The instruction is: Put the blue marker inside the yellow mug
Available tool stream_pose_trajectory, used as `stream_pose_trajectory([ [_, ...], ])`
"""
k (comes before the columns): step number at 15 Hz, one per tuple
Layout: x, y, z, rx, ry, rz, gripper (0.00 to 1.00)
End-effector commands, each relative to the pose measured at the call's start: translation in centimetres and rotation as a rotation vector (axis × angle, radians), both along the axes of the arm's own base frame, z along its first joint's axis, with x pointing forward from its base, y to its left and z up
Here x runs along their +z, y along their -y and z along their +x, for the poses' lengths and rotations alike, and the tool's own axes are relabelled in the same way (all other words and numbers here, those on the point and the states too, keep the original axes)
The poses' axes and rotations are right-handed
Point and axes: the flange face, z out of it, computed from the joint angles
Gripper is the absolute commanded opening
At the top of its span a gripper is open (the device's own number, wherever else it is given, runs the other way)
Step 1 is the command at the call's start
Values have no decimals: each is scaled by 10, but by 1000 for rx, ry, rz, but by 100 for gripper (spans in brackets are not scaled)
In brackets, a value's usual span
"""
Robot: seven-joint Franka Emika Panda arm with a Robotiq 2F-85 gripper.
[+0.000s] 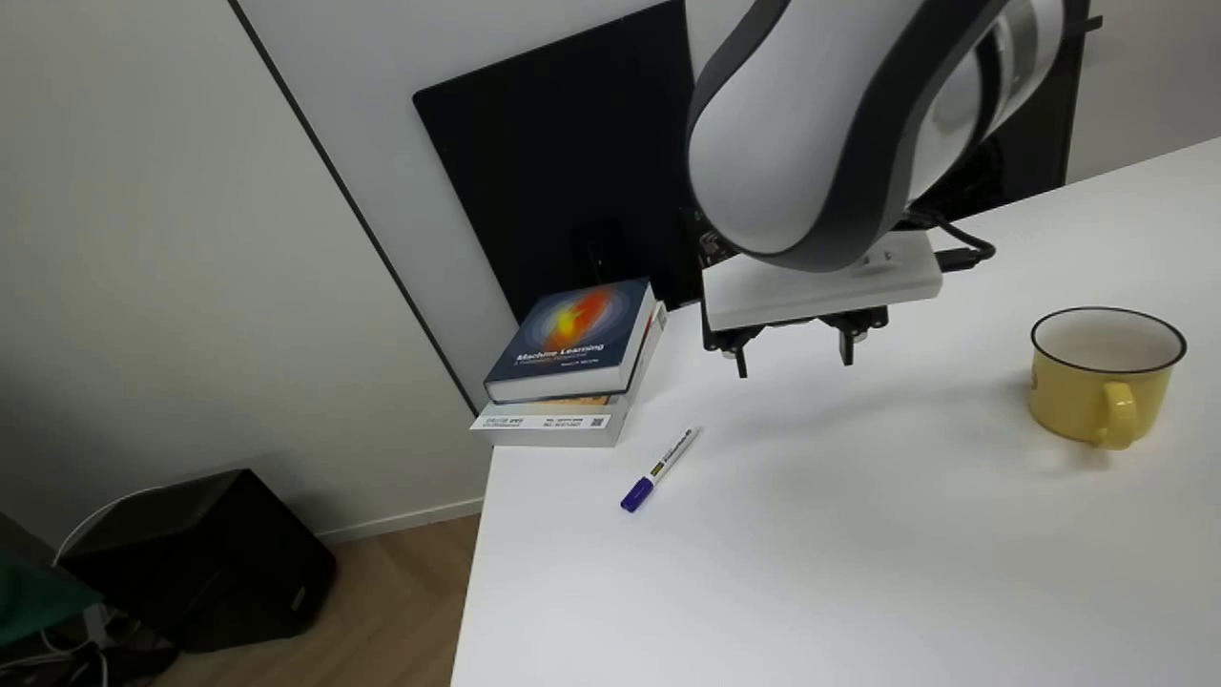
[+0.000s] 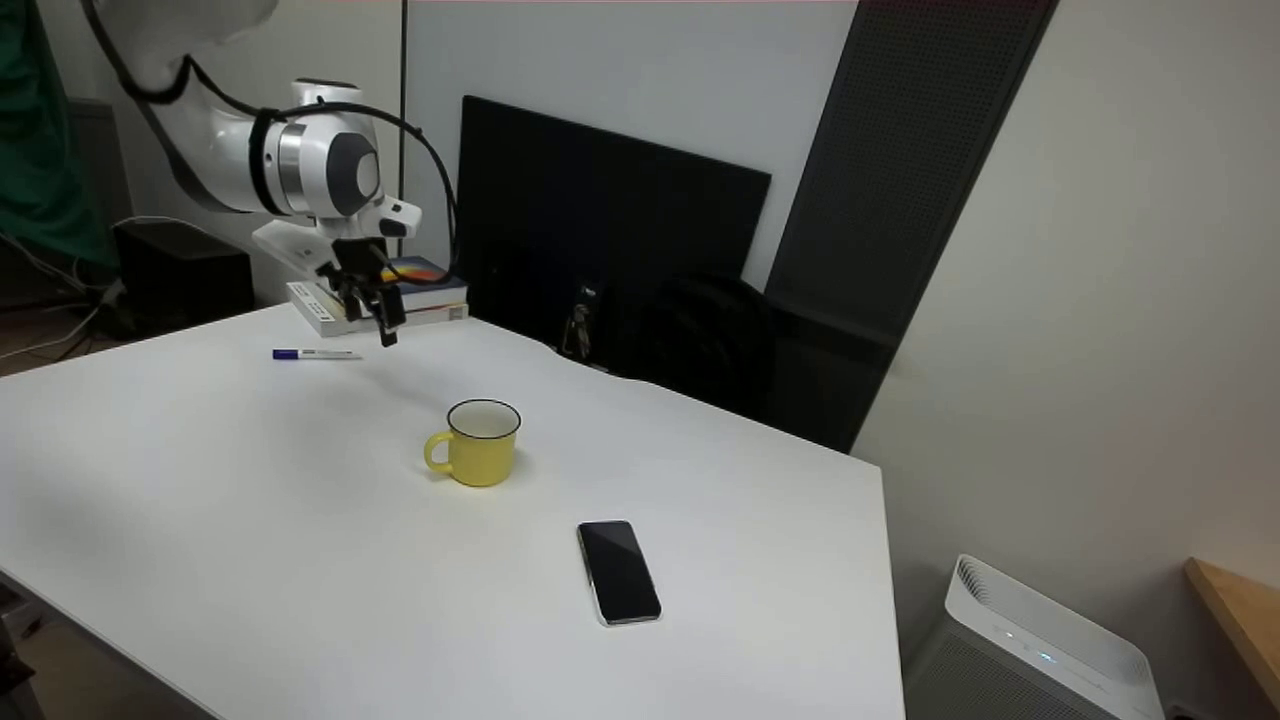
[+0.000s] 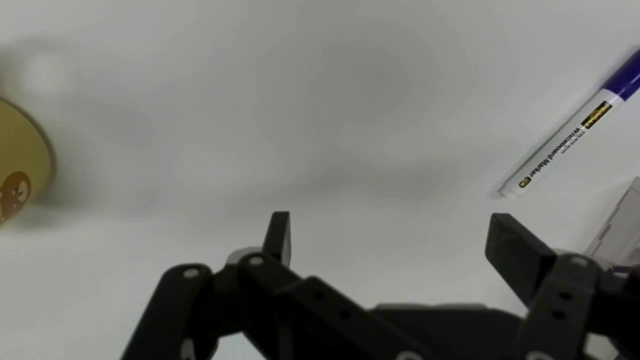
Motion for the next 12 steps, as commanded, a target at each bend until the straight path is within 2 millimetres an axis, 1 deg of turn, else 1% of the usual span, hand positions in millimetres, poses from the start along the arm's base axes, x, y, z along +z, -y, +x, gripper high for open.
stream_pose_trajectory([
  [1, -8, -25, 18, -56, -3, 7, 100],
  [5, -19, -56, 22, -82, -13, 7, 100],
  [7, -22, -69, 28, -161, 2, 20, 100],
  [12, -32, -75, 54, -393, 20, 79, 100],
])
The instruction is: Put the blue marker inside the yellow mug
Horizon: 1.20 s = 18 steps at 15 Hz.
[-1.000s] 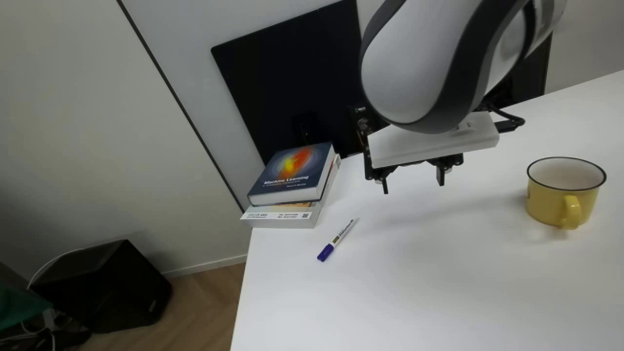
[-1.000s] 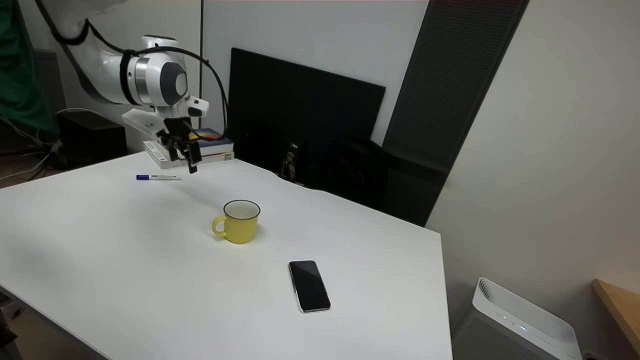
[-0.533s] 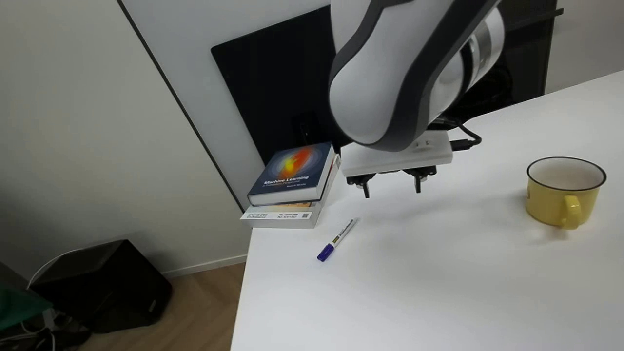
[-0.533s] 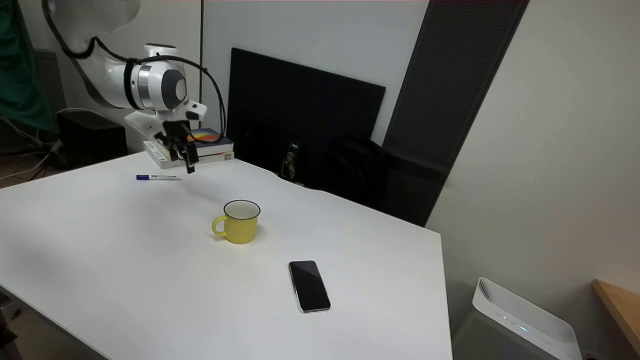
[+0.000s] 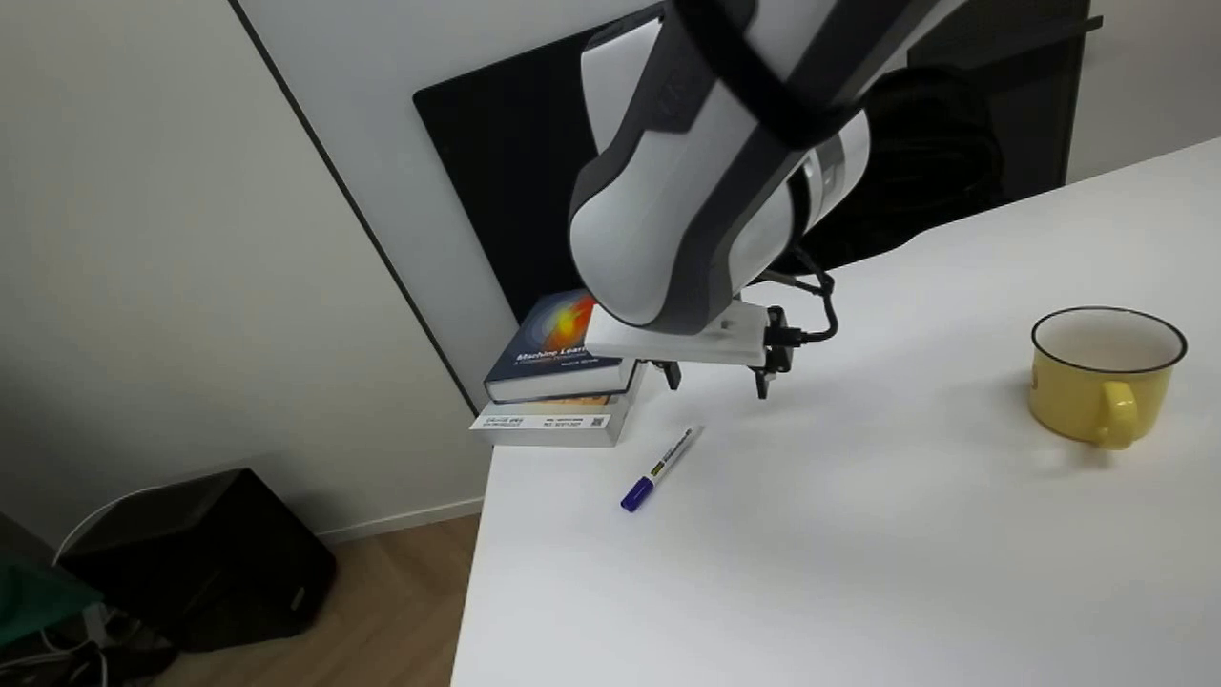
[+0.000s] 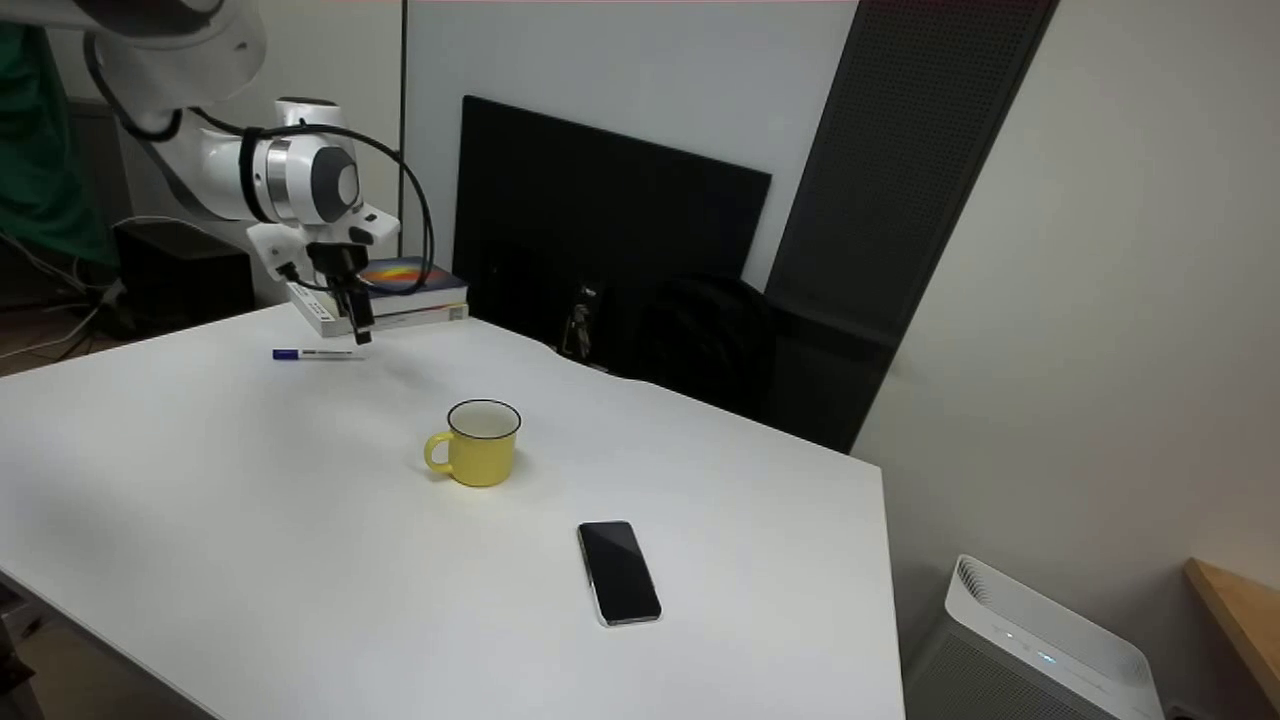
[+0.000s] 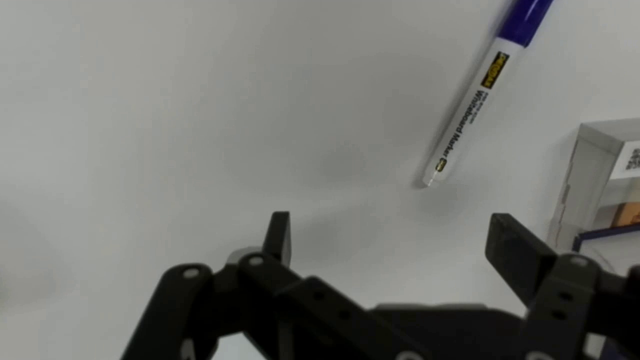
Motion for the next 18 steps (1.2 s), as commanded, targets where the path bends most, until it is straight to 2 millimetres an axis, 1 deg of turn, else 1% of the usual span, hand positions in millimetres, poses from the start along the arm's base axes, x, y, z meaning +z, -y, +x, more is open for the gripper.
stream_pose_trajectory([
  [1, -12, -7, 25, -168, 10, 20, 100],
  [4, -27, -9, 33, -224, -35, 7, 100],
  [7, -36, -16, 32, -234, -71, -23, 100],
  [9, -37, -21, 31, -228, -81, -39, 100],
  [13, -28, -27, 34, -206, -72, -33, 100],
  [16, -27, -34, 34, -196, -76, 1, 100],
  [18, -30, -37, 33, -197, -82, 12, 100],
])
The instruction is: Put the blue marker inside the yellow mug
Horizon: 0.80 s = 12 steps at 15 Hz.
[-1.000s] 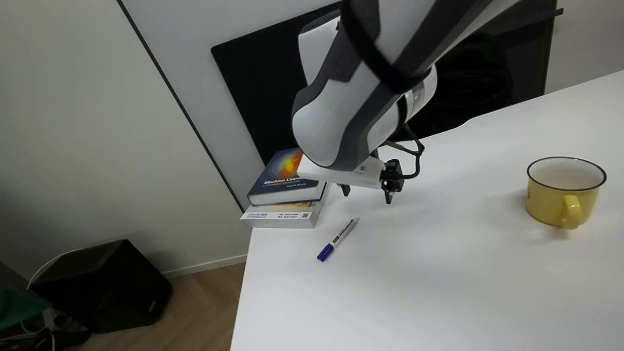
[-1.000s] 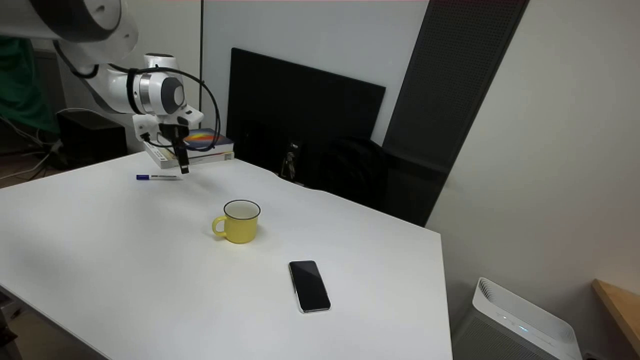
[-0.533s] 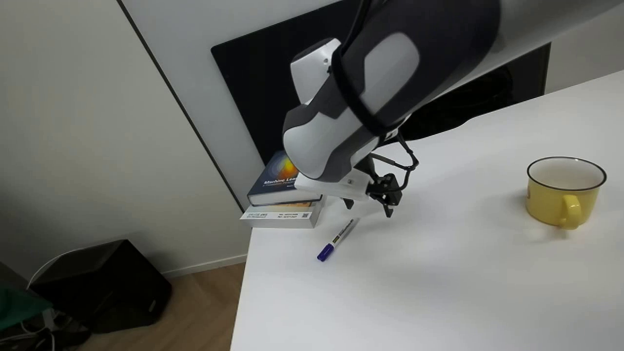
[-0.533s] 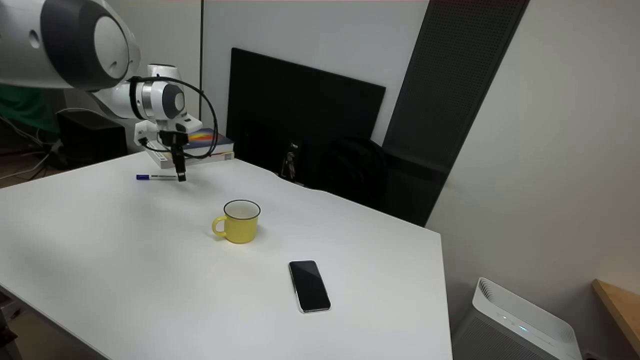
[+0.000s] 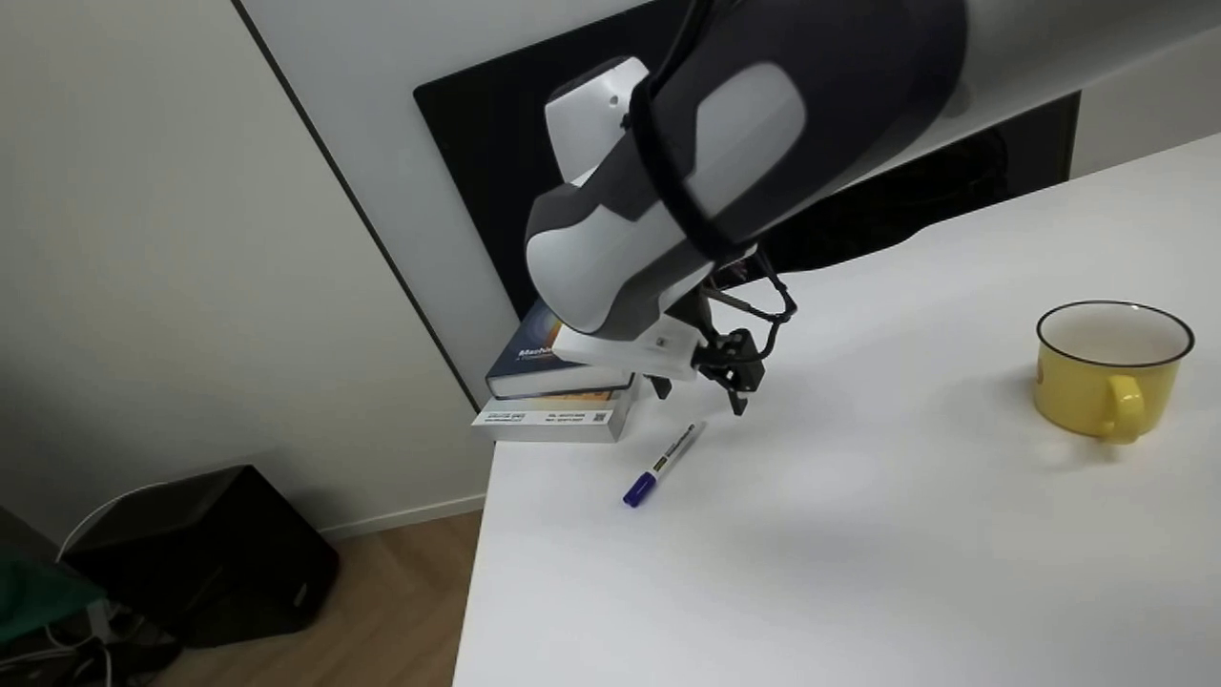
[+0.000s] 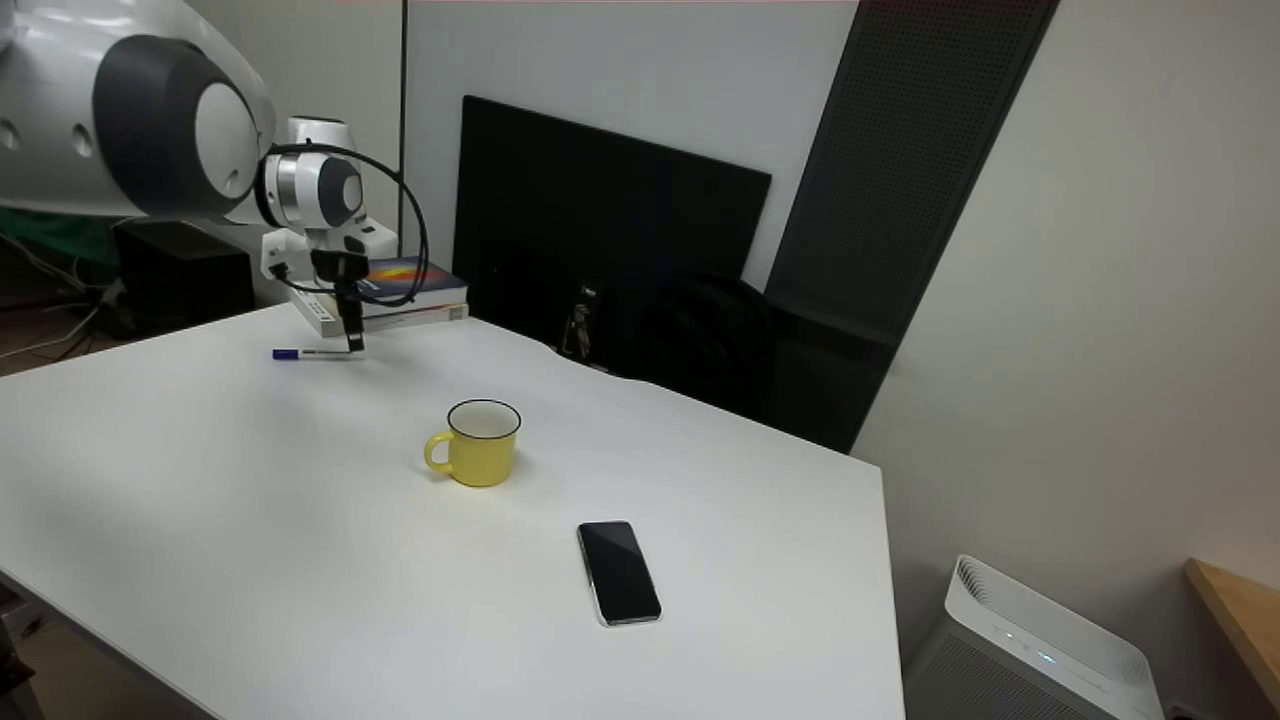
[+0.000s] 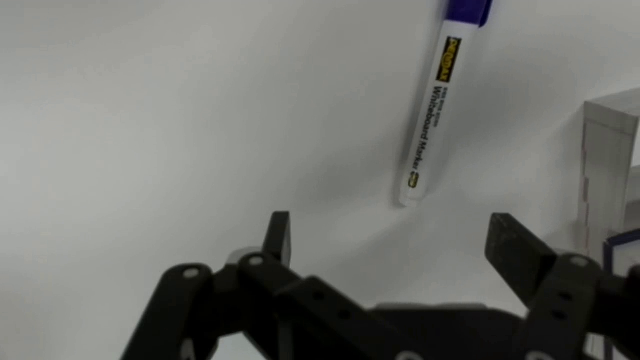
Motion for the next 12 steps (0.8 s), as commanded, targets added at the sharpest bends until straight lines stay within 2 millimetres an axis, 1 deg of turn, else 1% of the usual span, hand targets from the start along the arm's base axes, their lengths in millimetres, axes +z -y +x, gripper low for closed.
stream_pose_trajectory([
  [1, -4, -5, 3, -16, -4, 30, 100],
  [12, -34, -5, -3, -8, -34, 51, 100],
])
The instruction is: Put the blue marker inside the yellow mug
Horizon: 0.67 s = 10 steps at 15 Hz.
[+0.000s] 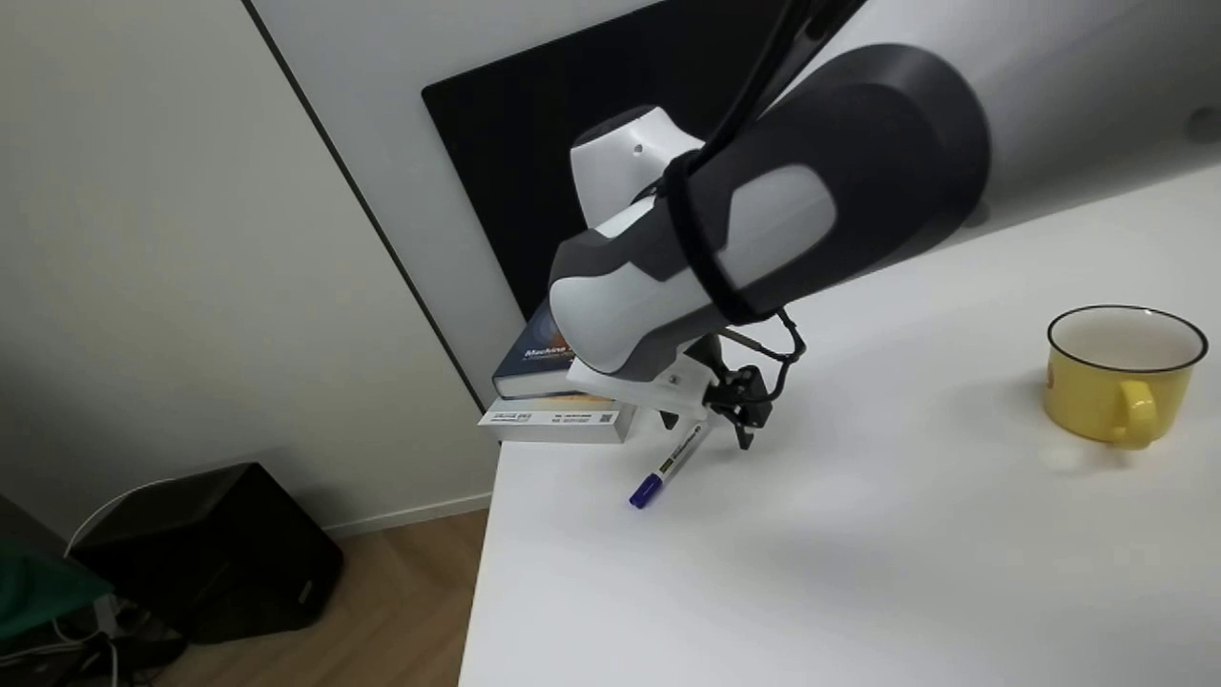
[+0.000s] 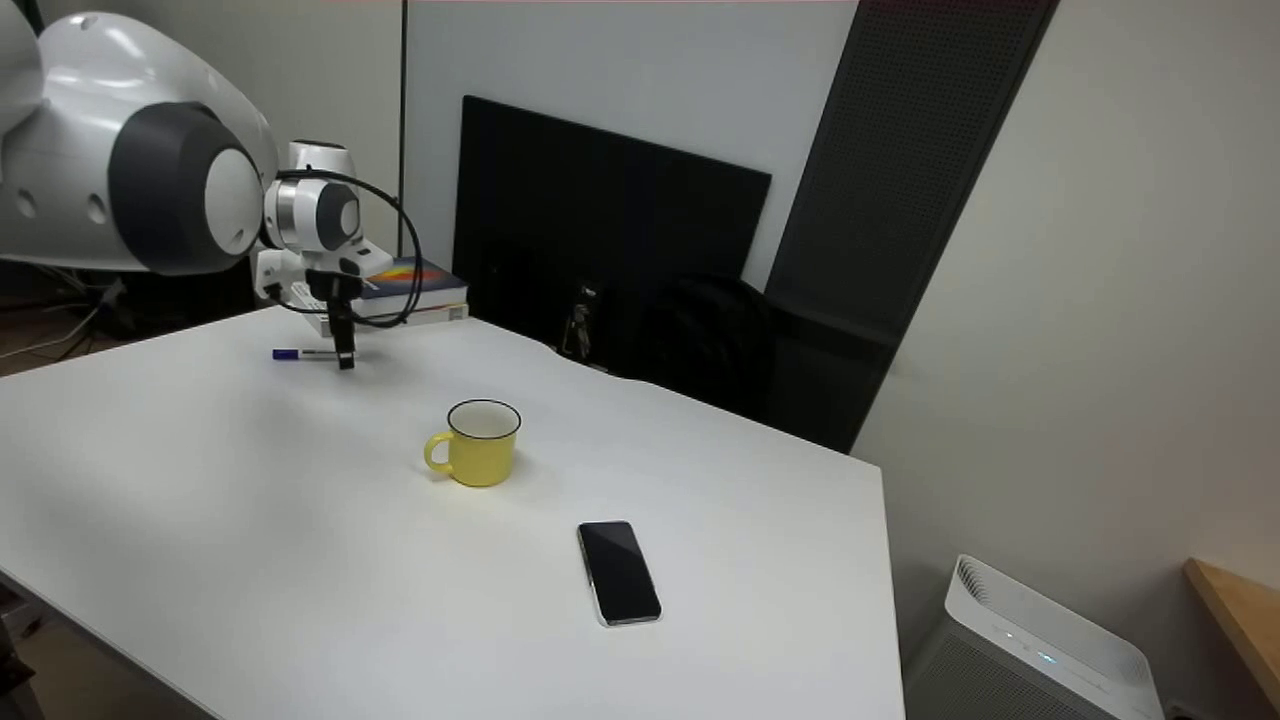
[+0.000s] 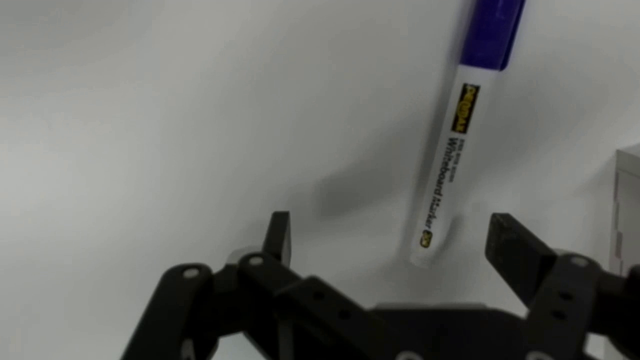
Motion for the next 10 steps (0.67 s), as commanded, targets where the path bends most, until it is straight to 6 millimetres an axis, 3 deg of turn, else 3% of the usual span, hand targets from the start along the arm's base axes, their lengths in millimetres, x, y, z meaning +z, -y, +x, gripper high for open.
stream_pose_trajectory([
  [1, -2, 0, 2, -6, -4, 21, 100],
  [10, -6, 1, 1, 2, -12, 18, 100],
])
